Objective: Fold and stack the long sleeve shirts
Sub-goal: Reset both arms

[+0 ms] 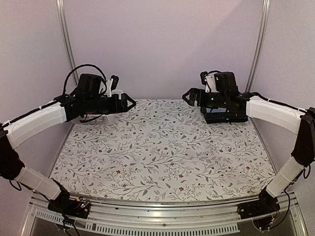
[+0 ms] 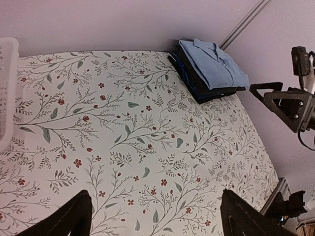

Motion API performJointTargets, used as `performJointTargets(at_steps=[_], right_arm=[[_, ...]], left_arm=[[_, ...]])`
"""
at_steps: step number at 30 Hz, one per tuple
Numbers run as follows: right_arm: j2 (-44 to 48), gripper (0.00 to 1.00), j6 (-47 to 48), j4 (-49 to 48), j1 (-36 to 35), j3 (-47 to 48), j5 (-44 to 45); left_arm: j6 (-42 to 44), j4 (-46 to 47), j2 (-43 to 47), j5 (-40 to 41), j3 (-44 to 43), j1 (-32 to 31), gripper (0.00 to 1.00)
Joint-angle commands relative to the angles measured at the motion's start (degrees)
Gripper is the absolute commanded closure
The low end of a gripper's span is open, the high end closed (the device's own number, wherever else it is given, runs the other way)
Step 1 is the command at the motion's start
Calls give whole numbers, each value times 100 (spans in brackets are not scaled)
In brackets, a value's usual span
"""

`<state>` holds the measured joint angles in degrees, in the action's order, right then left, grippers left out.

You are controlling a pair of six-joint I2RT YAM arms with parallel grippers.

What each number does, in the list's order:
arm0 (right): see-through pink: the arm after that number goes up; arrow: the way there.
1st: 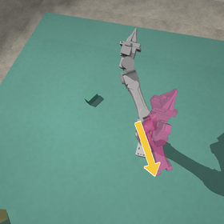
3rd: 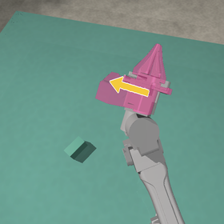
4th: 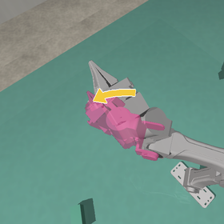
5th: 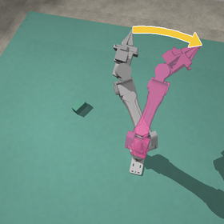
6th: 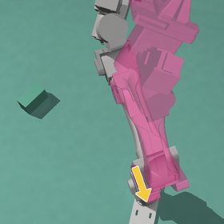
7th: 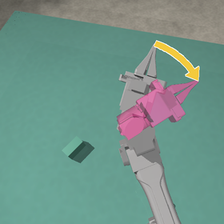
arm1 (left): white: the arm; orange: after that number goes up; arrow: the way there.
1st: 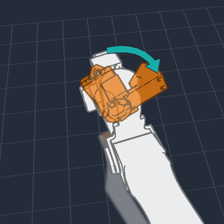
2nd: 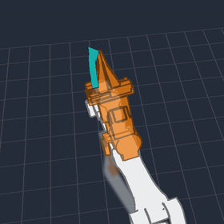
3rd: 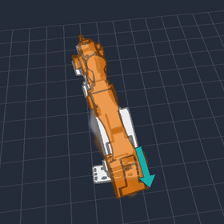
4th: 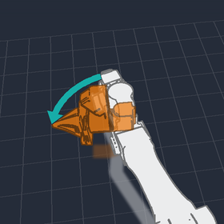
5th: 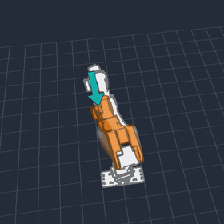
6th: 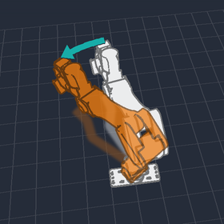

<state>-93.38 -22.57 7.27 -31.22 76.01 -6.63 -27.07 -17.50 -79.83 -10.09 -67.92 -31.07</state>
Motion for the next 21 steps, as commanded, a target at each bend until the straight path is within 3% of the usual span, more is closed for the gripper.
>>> performJointTargets(at_steps=[1, 5, 7, 12, 21], right_arm=[[970, 1, -350, -409, -171, -1057, 558], [1881, 1, -477, -473, -286, -1875, 900], [2216, 1, -542, -507, -297, -2196, 909], [2943, 1, -447, -390, -297, -2692, 1205], [2916, 1, -319, 19, -297, -2657, 1515]], left_arm=[[114, 460, 178, 13, 247, -246, 9], [173, 661, 285, 108, 499, -345, 8], [174, 821, 377, 110, 691, -355, 1], [175, 1028, 573, 271, 1083, -366, 0], [107, 1110, 714, 449, 1316, -367, 0]])
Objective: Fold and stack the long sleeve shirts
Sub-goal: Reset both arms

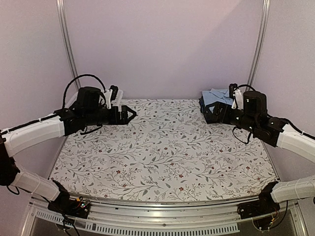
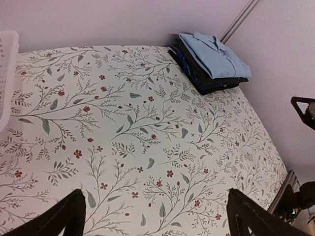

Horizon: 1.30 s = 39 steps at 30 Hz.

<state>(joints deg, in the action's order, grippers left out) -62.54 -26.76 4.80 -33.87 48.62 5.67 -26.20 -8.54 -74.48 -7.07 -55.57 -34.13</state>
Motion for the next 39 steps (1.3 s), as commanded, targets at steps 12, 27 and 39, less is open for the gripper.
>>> performJointTargets(at_steps=[12, 27, 39], right_arm=[[-327, 1, 98, 252, -31, 129, 377], [-364, 1, 184, 175, -32, 208, 316], [-397, 1, 233, 118, -28, 262, 262]], left_arm=[[65, 151, 168, 273, 29, -59, 0], [179, 91, 227, 328, -42, -56, 0], [186, 90, 263, 355, 1, -52, 0]])
